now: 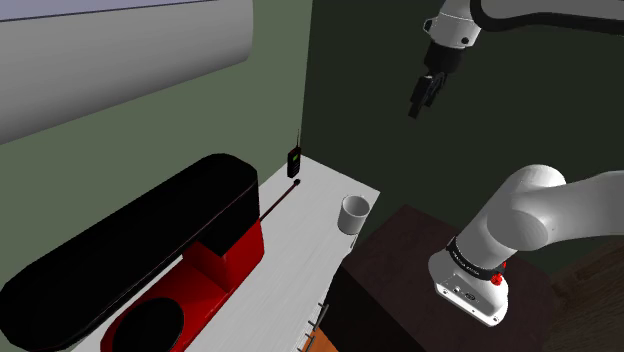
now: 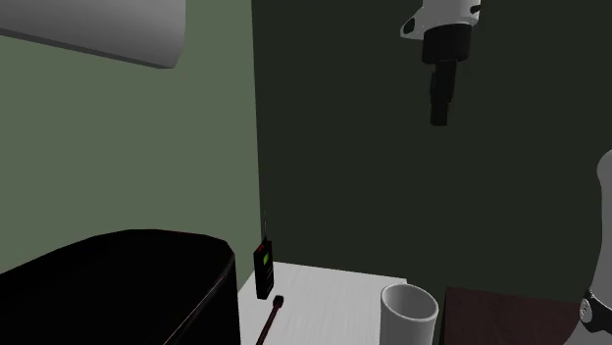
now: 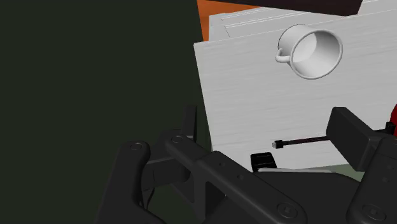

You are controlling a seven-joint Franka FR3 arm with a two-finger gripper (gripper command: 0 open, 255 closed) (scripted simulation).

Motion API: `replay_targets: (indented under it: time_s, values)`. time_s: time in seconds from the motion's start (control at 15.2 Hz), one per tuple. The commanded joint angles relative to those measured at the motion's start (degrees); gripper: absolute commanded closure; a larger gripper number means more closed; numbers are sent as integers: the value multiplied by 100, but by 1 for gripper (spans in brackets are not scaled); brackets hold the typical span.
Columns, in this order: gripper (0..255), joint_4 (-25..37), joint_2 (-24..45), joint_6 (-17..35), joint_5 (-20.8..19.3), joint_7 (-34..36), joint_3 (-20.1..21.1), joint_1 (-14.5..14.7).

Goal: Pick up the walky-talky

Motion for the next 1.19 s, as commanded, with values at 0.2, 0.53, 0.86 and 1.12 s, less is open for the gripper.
replay_targets:
  time_s: [0.2,0.53,0.86,1.12]
  values:
    - [0,-272,284,748,27,53,101,87]
    - [0,-549,947,2007,38,150,278,217]
    - [0,-592,1815,3232,-21,282,468,309]
    - [0,-454,2615,4141,-157,438,636,335]
